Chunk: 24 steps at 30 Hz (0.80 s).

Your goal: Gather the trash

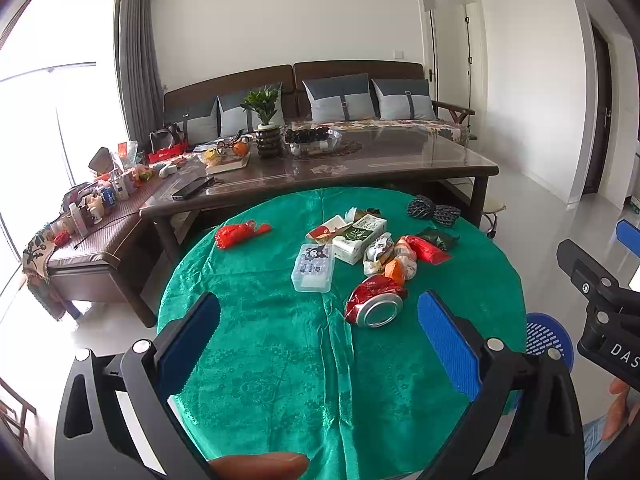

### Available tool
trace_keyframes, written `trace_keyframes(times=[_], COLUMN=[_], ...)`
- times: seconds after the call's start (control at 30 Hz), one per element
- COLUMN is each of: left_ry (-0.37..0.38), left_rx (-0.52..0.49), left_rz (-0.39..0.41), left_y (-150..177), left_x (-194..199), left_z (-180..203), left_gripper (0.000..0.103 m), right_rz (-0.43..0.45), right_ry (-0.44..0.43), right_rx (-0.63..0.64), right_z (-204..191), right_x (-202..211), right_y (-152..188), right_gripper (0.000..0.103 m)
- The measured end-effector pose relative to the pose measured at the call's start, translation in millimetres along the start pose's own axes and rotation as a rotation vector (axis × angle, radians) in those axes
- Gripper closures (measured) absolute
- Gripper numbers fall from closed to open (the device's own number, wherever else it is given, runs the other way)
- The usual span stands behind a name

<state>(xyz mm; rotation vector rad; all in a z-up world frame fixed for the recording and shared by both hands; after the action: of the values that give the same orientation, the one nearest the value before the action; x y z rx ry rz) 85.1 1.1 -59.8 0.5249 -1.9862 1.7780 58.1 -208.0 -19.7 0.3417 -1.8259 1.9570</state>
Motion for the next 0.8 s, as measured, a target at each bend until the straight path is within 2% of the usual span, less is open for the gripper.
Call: trace_keyframes(times=[0.8], left_ry=[0.001], left_rx=[0.000], left_rz=[0.002], left_y=[-0.7], left_x=[1.0], left_z=[0.4], left_gripper=[0.005], right_rz=[-0.001], right_ry=[0.001], right_rx=[0.003], right_z=[0.7], right_x=[-0.9], right_y=[0.3], right_gripper=[0.005])
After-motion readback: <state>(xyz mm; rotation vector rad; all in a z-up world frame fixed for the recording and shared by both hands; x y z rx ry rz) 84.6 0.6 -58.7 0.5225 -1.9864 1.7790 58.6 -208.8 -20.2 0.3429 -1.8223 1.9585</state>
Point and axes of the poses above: each gripper's, at about its wrist camera, not at the fingertips, and x roughly against the way its jaws point, z to its right, y to its underside, the point moved 10 cm from there along -x, roughly the way its jaws point
